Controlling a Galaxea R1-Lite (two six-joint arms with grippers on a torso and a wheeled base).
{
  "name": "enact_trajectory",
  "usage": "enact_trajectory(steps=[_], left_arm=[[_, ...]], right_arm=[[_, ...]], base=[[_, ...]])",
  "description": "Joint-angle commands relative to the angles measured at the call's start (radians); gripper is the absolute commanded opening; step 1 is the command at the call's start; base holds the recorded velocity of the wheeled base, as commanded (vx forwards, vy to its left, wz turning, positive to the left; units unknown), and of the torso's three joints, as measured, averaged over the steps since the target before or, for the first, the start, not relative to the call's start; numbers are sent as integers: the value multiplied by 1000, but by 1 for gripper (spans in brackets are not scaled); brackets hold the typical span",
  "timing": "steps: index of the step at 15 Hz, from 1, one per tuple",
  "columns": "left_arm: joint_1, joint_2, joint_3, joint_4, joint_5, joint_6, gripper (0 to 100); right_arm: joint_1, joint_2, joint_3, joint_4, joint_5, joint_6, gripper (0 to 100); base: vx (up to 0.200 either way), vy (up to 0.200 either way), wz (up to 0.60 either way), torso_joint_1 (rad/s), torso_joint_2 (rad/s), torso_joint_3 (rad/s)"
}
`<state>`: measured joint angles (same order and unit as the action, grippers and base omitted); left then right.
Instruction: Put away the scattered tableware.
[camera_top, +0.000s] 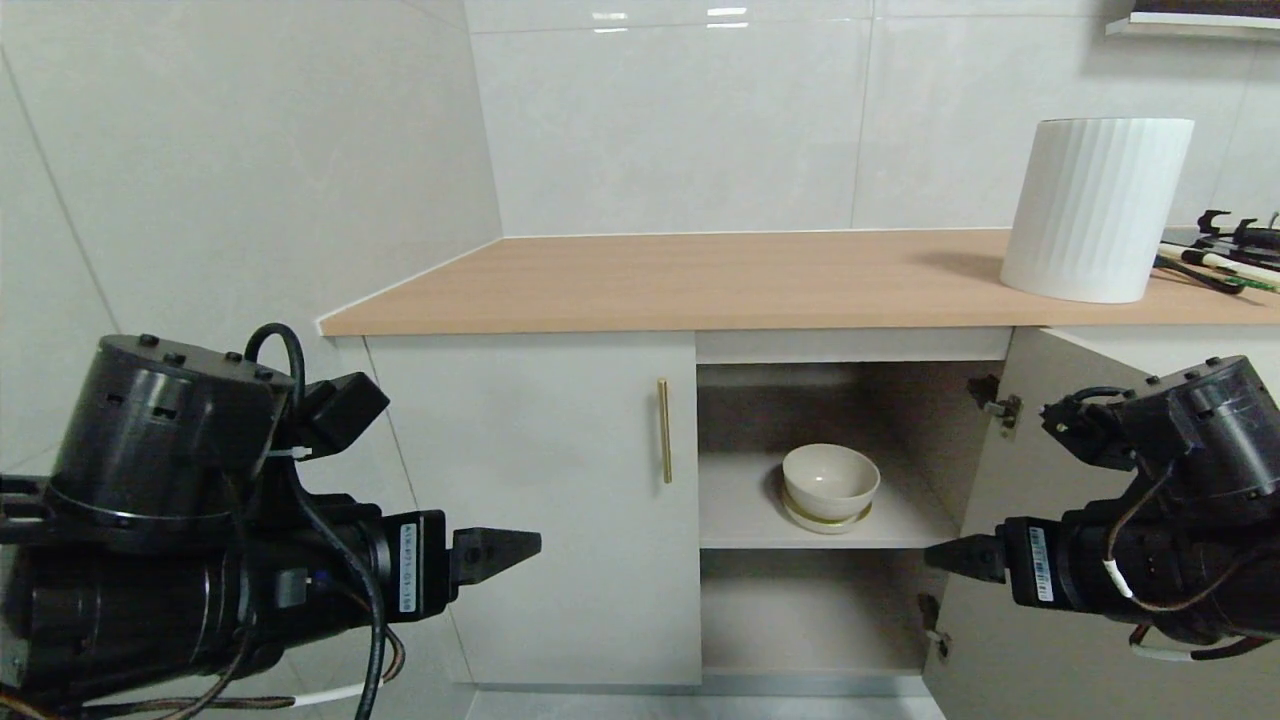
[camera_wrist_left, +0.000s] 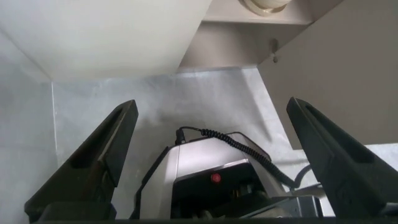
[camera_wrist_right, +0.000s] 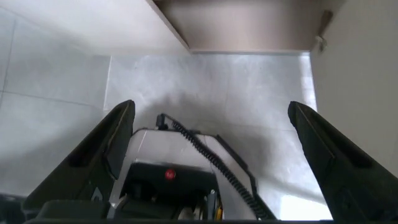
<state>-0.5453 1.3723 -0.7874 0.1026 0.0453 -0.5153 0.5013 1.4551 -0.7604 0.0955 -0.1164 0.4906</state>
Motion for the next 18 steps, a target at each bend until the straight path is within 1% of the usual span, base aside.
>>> enact_trajectory(steps=[1,4,12,18], left_arm=[[1,11,1,0,2,0,100],[2,13,1,0,2,0,100],[1,31,4,0,8,1,100],[1,40,7,0,8,5,100]], right_arm=[[0,1,3,0,-3,0,100],[0,-4,-2,26,-3,-4,100],[0,-2,3,27,-3,-11,100],[0,-7,-2,58,-5,-11,100]], base=[[-200,0,0,-2,-2,2],[-200,0,0,-2,2,6],[-200,0,0,4,-1,3],[0,0,0,0,0,0]])
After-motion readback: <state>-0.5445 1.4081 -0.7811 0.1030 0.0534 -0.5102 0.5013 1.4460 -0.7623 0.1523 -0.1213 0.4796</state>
